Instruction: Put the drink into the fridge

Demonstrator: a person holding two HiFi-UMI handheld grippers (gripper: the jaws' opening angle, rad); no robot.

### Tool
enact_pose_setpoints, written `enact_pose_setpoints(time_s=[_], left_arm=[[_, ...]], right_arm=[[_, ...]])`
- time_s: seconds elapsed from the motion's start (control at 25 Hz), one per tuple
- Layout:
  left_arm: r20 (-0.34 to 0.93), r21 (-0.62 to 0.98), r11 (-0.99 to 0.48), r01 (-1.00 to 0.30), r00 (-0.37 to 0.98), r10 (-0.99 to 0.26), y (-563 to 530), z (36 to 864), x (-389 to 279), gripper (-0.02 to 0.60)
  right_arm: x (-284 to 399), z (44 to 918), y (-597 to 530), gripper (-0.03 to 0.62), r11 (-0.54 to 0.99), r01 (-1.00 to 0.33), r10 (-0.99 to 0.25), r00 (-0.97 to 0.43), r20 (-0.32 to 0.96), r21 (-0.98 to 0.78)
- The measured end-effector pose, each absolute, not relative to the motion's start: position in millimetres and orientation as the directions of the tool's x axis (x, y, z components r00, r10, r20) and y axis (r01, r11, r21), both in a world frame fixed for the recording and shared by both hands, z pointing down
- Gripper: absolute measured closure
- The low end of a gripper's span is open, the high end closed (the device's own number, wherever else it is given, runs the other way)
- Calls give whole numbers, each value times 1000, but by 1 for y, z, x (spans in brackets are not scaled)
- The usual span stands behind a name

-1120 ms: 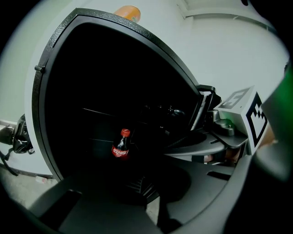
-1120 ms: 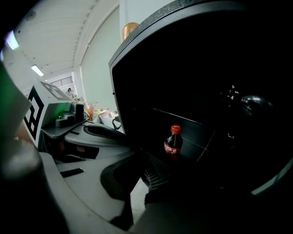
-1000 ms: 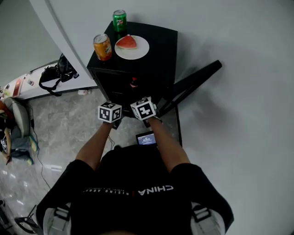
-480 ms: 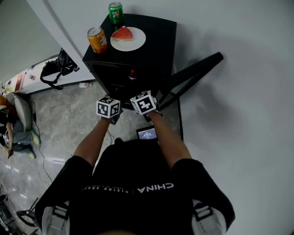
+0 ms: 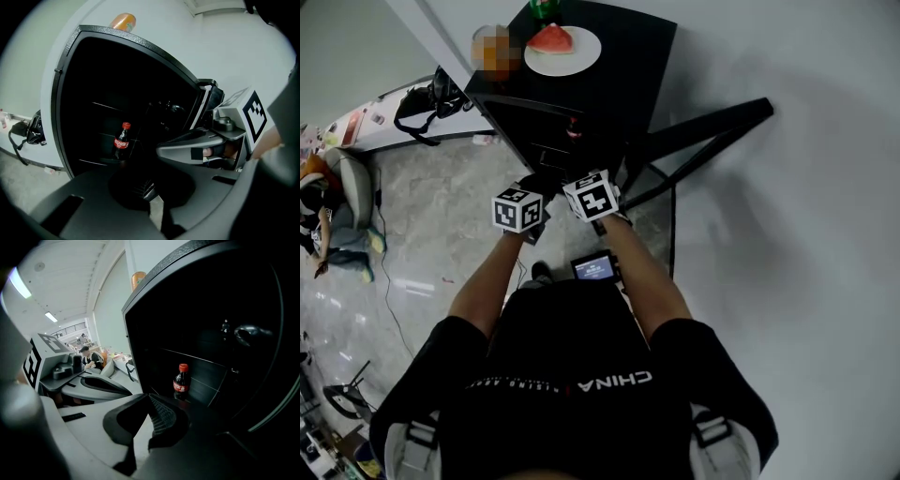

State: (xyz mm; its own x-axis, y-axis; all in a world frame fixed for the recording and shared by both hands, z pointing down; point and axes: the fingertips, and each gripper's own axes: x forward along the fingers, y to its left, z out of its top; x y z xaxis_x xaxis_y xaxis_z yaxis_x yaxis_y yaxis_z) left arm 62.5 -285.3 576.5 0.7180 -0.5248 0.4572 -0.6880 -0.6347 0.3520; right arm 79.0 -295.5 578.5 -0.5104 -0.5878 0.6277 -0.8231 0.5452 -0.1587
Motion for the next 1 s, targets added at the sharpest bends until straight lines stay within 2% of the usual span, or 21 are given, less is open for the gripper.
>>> enact_pose_setpoints(time_s=[0.4, 0.6, 1.0], left_arm=[[424, 340, -709, -618, 773, -471, -234, 562, 40, 571], [426, 347, -751, -562, 808, -408, -189, 569, 6, 571], [413, 333, -793, -510, 835, -364, -98, 577, -46, 571]], right_arm=[[81, 575, -253, 579, 498, -860, -634, -451, 628, -115], [56, 578, -218, 579, 448, -889, -663, -405, 629, -100], [19, 580, -116, 579, 325, -937, -694, -330, 640, -132]])
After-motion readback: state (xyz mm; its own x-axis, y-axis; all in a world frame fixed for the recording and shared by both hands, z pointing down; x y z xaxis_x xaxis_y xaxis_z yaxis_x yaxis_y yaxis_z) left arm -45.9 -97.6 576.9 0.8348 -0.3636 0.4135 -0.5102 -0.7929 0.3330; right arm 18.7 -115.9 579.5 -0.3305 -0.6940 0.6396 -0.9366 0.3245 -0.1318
